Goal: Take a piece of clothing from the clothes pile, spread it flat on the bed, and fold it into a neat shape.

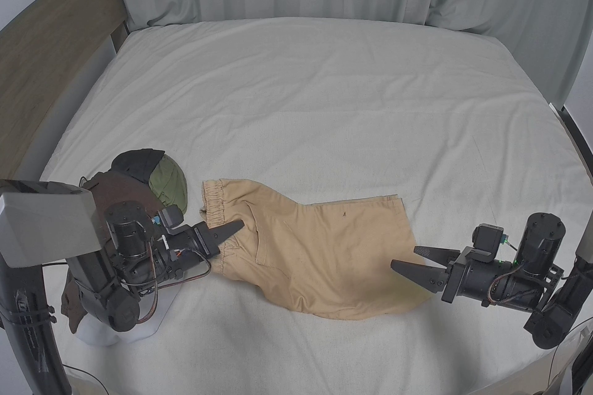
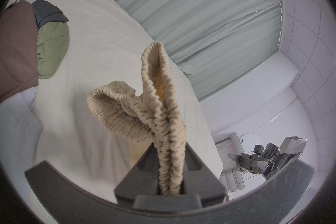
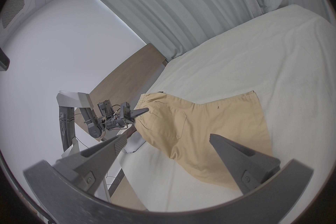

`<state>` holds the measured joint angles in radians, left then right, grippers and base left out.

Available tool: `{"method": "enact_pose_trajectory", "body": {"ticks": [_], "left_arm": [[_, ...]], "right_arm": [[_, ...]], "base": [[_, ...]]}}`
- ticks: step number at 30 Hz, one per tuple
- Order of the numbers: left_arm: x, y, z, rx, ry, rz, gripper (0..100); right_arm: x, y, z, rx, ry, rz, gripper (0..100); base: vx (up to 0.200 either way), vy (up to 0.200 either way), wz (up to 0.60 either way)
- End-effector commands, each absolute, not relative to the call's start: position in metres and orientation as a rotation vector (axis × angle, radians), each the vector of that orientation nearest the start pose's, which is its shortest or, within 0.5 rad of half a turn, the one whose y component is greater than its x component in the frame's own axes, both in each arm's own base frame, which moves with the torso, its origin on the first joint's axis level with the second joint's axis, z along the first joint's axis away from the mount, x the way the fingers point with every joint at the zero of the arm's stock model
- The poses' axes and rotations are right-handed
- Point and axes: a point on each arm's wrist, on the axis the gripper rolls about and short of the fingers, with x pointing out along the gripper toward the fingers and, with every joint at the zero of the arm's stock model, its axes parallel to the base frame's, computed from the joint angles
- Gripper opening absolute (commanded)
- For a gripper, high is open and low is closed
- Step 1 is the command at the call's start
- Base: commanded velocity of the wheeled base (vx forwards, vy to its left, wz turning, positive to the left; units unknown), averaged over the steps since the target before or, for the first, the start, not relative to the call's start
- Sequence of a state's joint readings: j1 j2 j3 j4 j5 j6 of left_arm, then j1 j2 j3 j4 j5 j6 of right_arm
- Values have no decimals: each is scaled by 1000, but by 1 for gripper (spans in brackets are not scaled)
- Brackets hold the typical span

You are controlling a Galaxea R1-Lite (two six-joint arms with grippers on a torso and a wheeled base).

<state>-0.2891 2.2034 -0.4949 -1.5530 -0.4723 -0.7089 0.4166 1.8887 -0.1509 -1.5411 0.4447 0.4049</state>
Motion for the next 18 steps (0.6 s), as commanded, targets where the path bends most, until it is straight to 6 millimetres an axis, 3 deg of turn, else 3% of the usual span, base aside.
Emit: {"method": "enact_pose_trajectory", "body": {"ticks": [1, 18], "left_arm": [[310, -111, 47, -685, 412, -698, 0], [309, -132, 52, -713, 421, -761, 0]], "right_arm": [[212, 106, 82, 380, 370, 810, 100], [216, 105, 88, 384, 335, 810, 100]], "base": [[0, 0, 0], [0, 0, 0]]}}
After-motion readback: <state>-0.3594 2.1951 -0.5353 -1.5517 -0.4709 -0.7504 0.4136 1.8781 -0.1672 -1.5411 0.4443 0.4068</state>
